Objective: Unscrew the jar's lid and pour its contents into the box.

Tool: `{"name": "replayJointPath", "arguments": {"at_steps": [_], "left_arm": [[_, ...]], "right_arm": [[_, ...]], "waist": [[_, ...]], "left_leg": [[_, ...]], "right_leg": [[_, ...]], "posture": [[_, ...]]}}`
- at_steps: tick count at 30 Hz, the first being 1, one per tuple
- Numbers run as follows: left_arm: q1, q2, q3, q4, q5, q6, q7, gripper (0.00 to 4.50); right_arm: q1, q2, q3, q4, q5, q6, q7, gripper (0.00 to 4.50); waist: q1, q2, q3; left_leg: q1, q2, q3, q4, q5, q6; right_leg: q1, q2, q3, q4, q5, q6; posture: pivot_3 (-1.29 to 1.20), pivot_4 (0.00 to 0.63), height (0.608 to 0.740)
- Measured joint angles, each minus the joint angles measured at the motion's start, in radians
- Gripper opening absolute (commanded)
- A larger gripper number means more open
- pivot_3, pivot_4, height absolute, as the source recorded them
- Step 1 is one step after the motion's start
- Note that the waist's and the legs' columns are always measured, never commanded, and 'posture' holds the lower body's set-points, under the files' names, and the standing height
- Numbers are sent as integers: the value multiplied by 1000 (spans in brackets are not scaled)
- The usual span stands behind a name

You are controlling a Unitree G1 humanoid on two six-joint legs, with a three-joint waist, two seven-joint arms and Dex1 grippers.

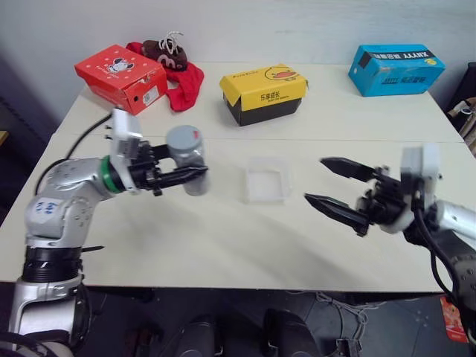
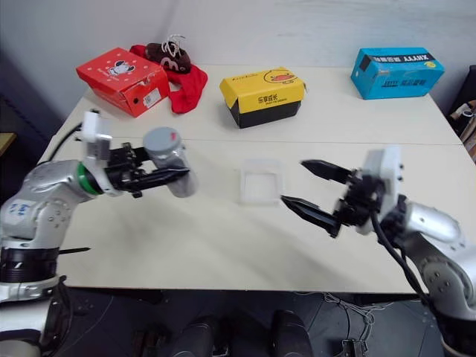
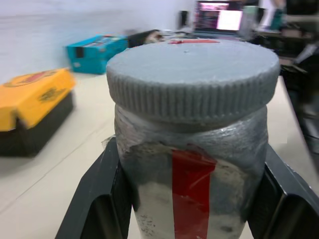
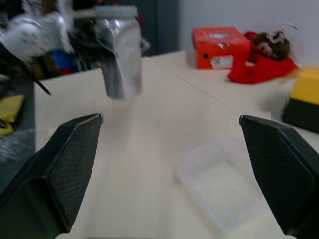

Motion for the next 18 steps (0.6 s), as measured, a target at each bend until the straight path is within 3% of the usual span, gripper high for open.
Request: {"name": "replayJointPath", "arguments": {"at_steps": [8, 18], "left_arm": [[-55, -96, -104, 17, 79, -75, -55, 2353], [-54, -130, -119, 41, 134, -123, -69, 2353]], "right_arm": [[-438, 209, 257, 16, -56, 223, -258, 4500], [-568, 272, 279, 76, -59, 391, -291, 4500]], "waist": [[-18, 0, 0], [-17, -1, 1]], "left_leg": [[-16, -1, 2, 4, 4, 1], [-24, 0, 0, 16, 2, 6]], "right_leg": [[-17, 9, -4, 9, 0, 0], [-17, 11, -5, 9, 3, 5]], "posture": [[0, 150, 740], [0, 150, 740]]}}
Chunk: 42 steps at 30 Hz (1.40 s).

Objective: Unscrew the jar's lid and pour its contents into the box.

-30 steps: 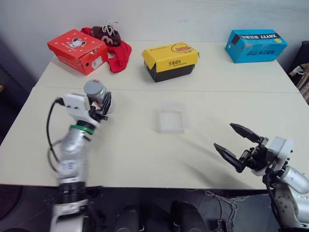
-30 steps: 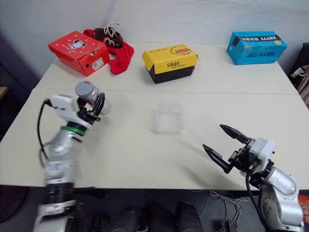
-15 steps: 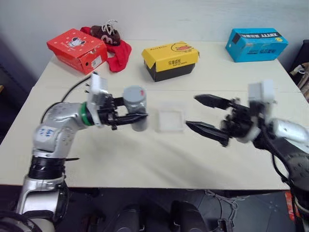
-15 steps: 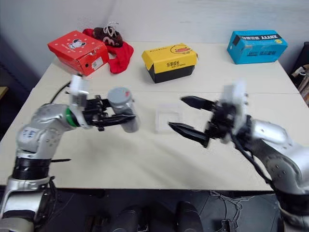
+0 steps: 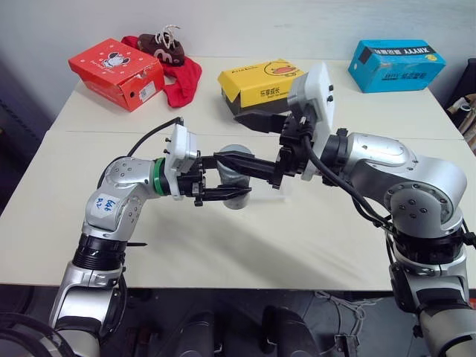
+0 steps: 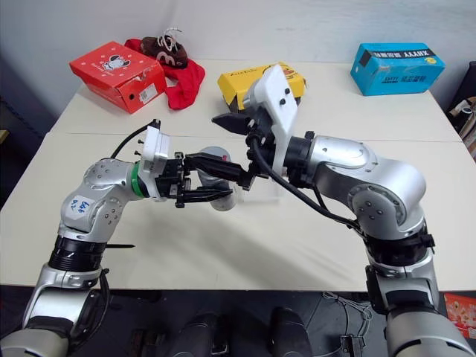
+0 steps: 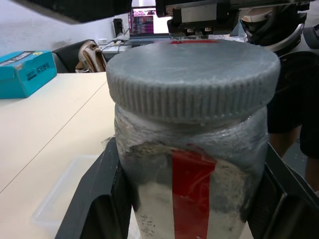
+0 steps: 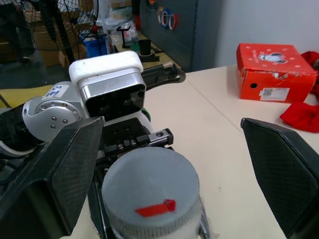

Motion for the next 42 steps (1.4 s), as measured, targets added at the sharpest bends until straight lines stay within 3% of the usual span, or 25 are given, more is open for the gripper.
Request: {"name": "replayJointPath", "arguments": {"at_steps": [10, 14, 16, 18, 27, 35, 39, 42], "left_arm": [[0, -16, 0, 5, 20, -11, 1, 2353], [0, -23, 0, 7, 21, -12, 1, 2353], [0, -29, 1, 8, 22, -12, 2, 2353], [0, -30, 0, 8, 24, -19, 2, 2353], [1, -37, -7, 11, 25, -57, -49, 2353], [1, -72, -31, 11, 3, -129, -194, 2353], [1, -78, -37, 6, 3, -130, -203, 2353], [1, -78, -33, 2, 2, -131, -203, 2353]], "right_arm": [[30, 2, 31, -10, -74, -4, 52, 4500], [46, 2, 37, -9, -121, -35, 88, 3649], [50, 2, 37, -9, -130, -49, 112, 2878], [53, 2, 37, -7, -140, -57, 134, 2522], [37, -24, 29, 26, -148, -68, 285, 2523], [-83, -107, 104, 167, -190, -162, 690, 2523], [-105, -106, 122, 218, -210, -202, 776, 2523], [-104, -92, 119, 234, -223, -226, 789, 3540]], "waist": [[0, 0, 0], [-1, 0, 0], [-1, 0, 0], [-1, 0, 0], [-1, 0, 0], [-1, 0, 0], [-1, 0, 0], [-1, 0, 0]], "left_leg": [[0, 0, 0, 0, 0, 0], [0, 0, 0, 0, 0, 0], [0, 0, 0, 0, 0, 0], [0, 0, 0, 0, 0, 0], [0, 0, 1, 0, 0, 0], [0, 0, 1, 1, 0, 0], [0, 1, 1, 2, 0, 0], [0, 1, 1, 2, 0, 0]], "right_leg": [[-1, 0, 0, 0, 0, 0], [-1, 1, 0, 1, 0, 0], [-1, 1, 0, 0, 0, 0], [-1, 1, 0, 1, 0, 0], [-1, 1, 0, 1, 0, 0], [-1, 1, 0, 0, 0, 0], [-1, 1, 0, 1, 0, 0], [-1, 1, 0, 1, 0, 0]], "posture": [[0, 150, 740], [0, 150, 740], [0, 150, 740], [0, 150, 740], [0, 150, 740], [0, 150, 740], [0, 150, 740], [0, 150, 740]]}}
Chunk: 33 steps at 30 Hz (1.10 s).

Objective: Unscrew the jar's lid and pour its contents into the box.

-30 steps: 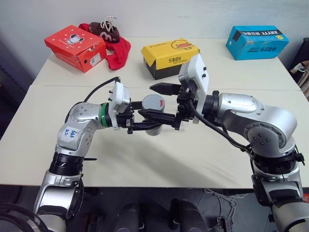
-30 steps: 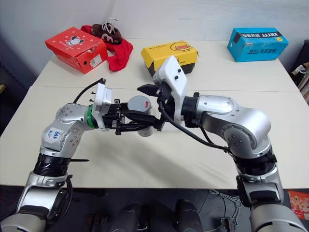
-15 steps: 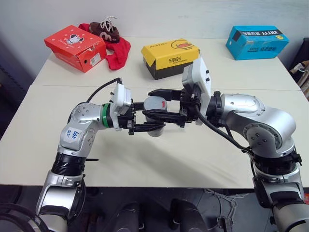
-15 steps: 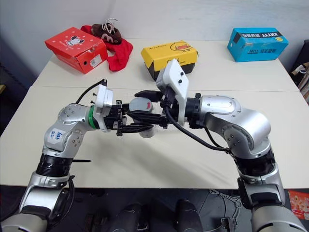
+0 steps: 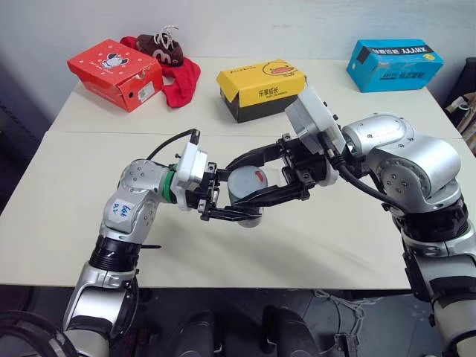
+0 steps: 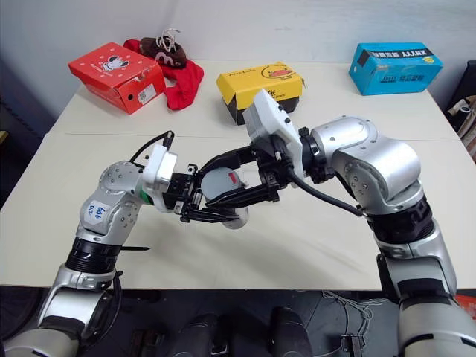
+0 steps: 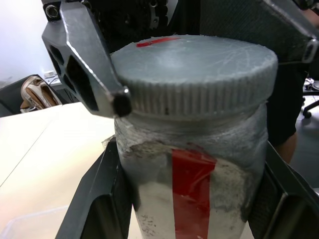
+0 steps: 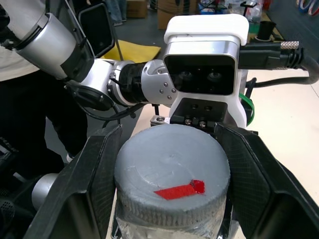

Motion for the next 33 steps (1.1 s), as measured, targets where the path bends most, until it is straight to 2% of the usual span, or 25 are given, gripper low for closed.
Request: {"name": "replayJointPath", "arguments": {"at_steps": [3, 9, 13, 21, 33], "left_arm": [[12, 2, 11, -27, -3, 3, 13, 2353], [45, 31, 35, -46, -5, 103, 129, 2353], [45, 23, 79, -46, 0, 160, 269, 2353], [45, -6, 34, -77, 20, 208, 345, 2353], [75, -9, -3, -122, 35, 202, 357, 2353]], "right_arm": [[21, 18, -38, 5, 3, -2, -25, 4479], [81, 42, -158, -52, 31, 6, -145, 4479], [155, 39, -226, -128, 60, 45, -250, 4479], [208, 101, -154, -193, -22, 33, -423, 4479], [200, 138, -108, -151, -95, 21, -456, 4479]], "waist": [[1, 0, 0], [2, 0, 0], [2, 0, 0], [0, 0, 0], [0, 0, 0]], "left_leg": [[0, 0, -1, 0, 0, 0], [0, 0, -2, 1, 0, 0], [0, 0, -3, 1, 0, 0], [0, 0, -1, 0, 1, -1], [0, 0, -1, 0, 1, -1]], "right_leg": [[0, 0, 0, 0, 0, 0], [1, -1, 0, 1, 0, 0], [1, -1, 1, 0, 0, 0], [0, 0, 1, 1, 0, 0], [0, 0, 0, 1, 0, 0]], "posture": [[0, 150, 740], [0, 150, 740], [0, 150, 740], [0, 150, 740], [0, 150, 740]]}}
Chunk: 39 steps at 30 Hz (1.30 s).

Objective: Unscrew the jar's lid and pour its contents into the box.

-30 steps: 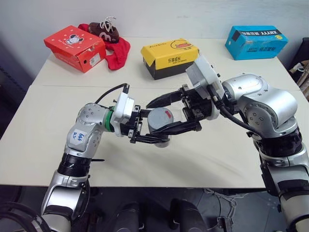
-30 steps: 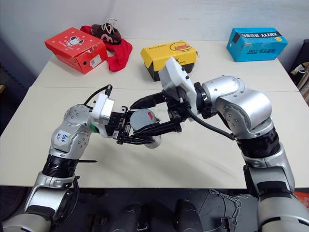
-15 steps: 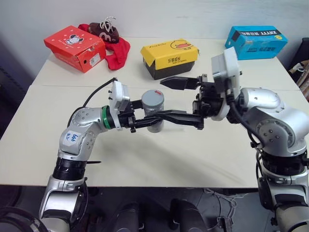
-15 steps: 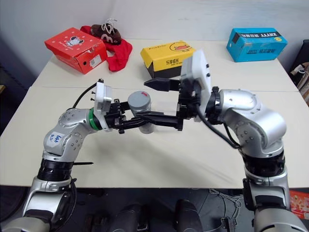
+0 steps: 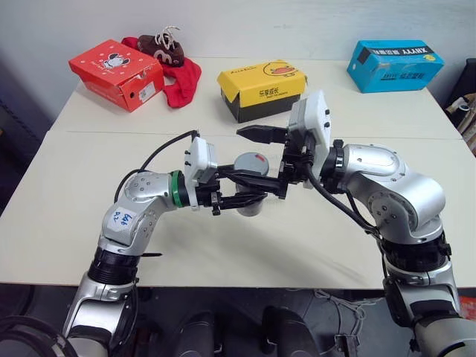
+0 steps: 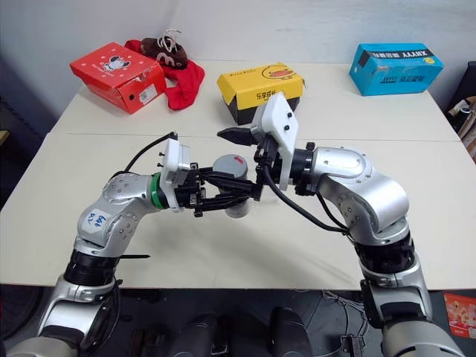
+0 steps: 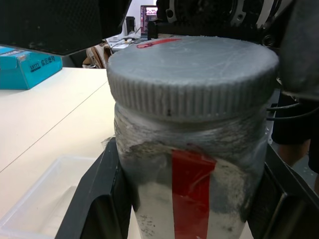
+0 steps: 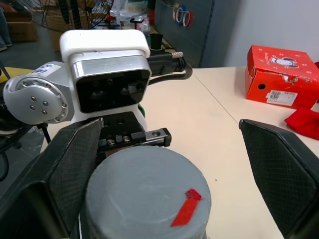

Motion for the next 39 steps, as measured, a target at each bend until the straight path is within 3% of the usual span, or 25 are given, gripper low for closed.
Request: {"name": "replayJointPath", "arguments": {"at_steps": [13, 39], "left_arm": [[17, 5, 0, -22, 4, -39, -9, 2353], [36, 17, 20, 12, 6, -100, -45, 2353]], "right_arm": [[-1, 21, 3, 29, 14, 1, 37, 4479], [114, -112, -151, 57, 148, 9, 157, 4479]], "waist": [[0, 0, 0], [3, 0, 0]], "left_leg": [[0, 0, 0, 0, 0, 0], [0, 0, -1, 0, 0, 0]], "right_leg": [[0, 0, 0, 0, 0, 0], [0, -1, 0, 0, 0, 0]], "posture": [[0, 150, 740], [0, 150, 740]]}}
